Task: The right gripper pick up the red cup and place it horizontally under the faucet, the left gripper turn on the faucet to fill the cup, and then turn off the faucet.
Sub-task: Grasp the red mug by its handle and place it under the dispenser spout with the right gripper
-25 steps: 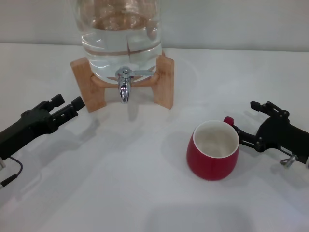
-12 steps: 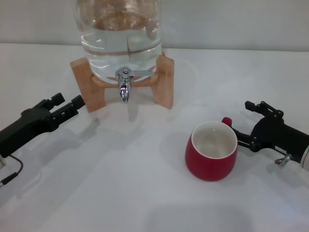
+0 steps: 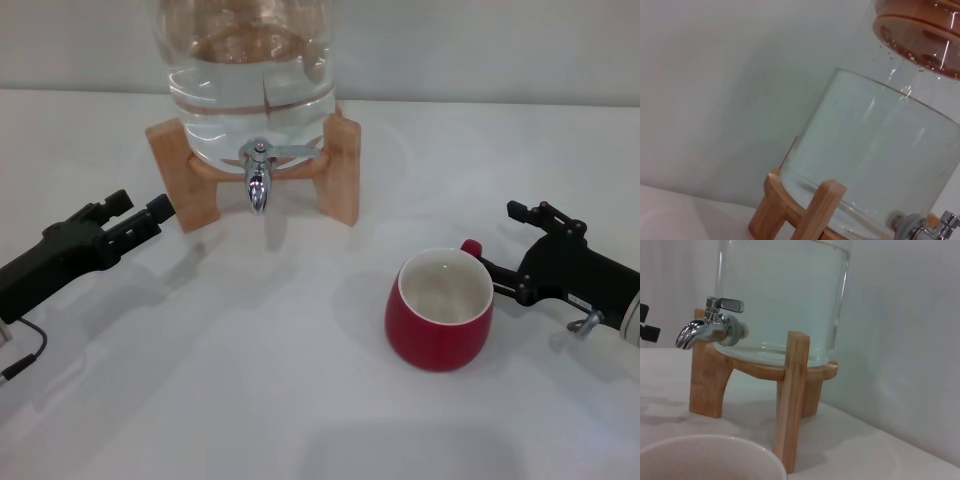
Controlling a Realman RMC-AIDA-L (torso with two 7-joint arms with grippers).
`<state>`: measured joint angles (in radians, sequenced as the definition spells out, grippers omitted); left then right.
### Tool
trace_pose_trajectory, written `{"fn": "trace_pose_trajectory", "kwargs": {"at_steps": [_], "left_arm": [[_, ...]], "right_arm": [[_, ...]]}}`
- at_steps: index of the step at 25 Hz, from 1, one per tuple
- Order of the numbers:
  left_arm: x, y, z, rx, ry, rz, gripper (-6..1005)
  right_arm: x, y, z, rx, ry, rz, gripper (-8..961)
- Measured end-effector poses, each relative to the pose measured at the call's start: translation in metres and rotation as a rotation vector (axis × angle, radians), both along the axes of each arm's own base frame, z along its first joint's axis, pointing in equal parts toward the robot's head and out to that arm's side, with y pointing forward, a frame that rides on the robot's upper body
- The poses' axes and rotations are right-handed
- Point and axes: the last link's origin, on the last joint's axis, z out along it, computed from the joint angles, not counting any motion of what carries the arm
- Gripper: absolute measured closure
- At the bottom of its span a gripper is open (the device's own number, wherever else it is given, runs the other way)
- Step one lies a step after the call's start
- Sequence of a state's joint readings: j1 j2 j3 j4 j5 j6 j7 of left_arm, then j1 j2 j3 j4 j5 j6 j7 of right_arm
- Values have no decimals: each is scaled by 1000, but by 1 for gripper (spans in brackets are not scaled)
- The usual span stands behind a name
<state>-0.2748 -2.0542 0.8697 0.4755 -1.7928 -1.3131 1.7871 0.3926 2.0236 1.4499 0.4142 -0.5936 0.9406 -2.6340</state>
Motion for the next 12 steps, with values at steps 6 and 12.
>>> {"fn": "trace_pose_trajectory", "kwargs": {"at_steps": [6, 12], "left_arm": [[0, 0, 0, 2, -1, 1, 107], [0, 0, 0, 5, -4, 2, 107]], "right_arm": [[0, 0, 0, -1, -2, -1, 247], [1, 0, 0, 0, -4, -4, 252]]}}
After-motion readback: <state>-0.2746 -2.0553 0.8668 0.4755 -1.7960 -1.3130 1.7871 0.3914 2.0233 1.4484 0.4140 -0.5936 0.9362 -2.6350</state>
